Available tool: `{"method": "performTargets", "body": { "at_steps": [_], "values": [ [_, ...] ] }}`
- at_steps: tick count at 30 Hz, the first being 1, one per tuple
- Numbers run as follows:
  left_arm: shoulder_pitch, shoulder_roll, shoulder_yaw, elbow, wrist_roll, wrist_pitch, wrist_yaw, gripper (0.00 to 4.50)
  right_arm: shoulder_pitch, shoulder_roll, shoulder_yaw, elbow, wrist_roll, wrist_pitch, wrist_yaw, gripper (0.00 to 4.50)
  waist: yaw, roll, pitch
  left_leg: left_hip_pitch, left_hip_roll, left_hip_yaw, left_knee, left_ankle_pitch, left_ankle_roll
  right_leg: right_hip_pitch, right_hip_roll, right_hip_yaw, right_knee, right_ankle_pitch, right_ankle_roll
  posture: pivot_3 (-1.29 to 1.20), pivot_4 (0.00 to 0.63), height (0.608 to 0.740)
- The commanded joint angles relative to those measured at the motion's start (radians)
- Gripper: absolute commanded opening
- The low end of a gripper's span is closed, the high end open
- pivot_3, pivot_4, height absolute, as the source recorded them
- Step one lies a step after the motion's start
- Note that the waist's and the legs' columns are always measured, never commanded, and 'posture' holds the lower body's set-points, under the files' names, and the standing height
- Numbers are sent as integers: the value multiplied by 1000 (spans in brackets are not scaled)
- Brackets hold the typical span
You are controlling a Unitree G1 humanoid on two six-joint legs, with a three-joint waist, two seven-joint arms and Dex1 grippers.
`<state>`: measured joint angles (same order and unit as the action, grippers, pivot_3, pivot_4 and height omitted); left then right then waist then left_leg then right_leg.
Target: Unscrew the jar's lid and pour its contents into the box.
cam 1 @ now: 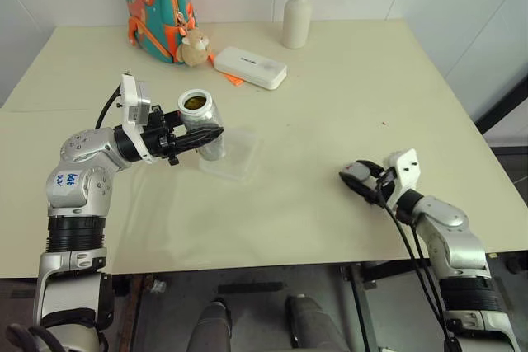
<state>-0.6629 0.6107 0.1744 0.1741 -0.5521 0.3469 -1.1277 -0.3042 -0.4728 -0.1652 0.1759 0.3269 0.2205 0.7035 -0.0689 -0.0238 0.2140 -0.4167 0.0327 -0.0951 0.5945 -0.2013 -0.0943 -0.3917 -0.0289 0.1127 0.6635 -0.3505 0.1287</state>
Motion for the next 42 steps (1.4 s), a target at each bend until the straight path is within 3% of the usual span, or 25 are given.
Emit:
{"method": "performTargets", "body": {
  "at_steps": [1,3,12,18,24,32,39,42],
  "values": [
    [-33,6,11,-7,-8,-16,-5,1956,-8,3,-28,-31,56,2,29,3907,-1,0,0,0,0,0,0,0,0,0,0,0,0,0,0,0,150,740],
    [-35,8,14,-3,-7,-15,-4,1956,-18,-2,-40,-53,89,24,39,4464,1,0,0,0,0,0,0,0,0,0,0,0,0,0,0,0,150,740],
    [-69,54,30,44,30,-66,-10,1956,-138,-144,23,-363,215,225,153,4464,0,1,1,-1,0,-1,-1,0,0,-1,1,-1,0,0,0,0,150,740],
    [-103,140,-45,150,167,-127,-32,1956,-273,-177,179,-492,202,373,170,4464,6,1,1,-2,0,-2,-1,0,0,-1,1,-1,-1,0,0,0,150,740],
    [-203,146,-57,308,244,-225,8,1956,-359,-112,207,-542,266,499,111,4464,17,1,1,-5,0,-3,-1,0,0,-3,1,-2,-2,0,0,0,150,740],
    [-150,105,-92,272,316,-263,92,1956,-316,-128,178,-533,263,504,103,4464,18,1,1,-5,0,-3,-1,0,0,-3,0,-2,-3,0,0,0,150,740],
    [-154,108,-182,210,537,-435,275,1956,-246,-161,190,-534,210,437,124,4464,15,1,1,-5,0,-2,0,0,0,-3,0,-2,-1,0,0,0,150,740],
    [-130,142,-254,177,748,-634,430,1956,-232,-150,182,-527,206,428,110,4464,15,1,1,-5,0,-2,0,0,0,-3,0,-1,-2,0,0,0,150,740]
  ]
}}
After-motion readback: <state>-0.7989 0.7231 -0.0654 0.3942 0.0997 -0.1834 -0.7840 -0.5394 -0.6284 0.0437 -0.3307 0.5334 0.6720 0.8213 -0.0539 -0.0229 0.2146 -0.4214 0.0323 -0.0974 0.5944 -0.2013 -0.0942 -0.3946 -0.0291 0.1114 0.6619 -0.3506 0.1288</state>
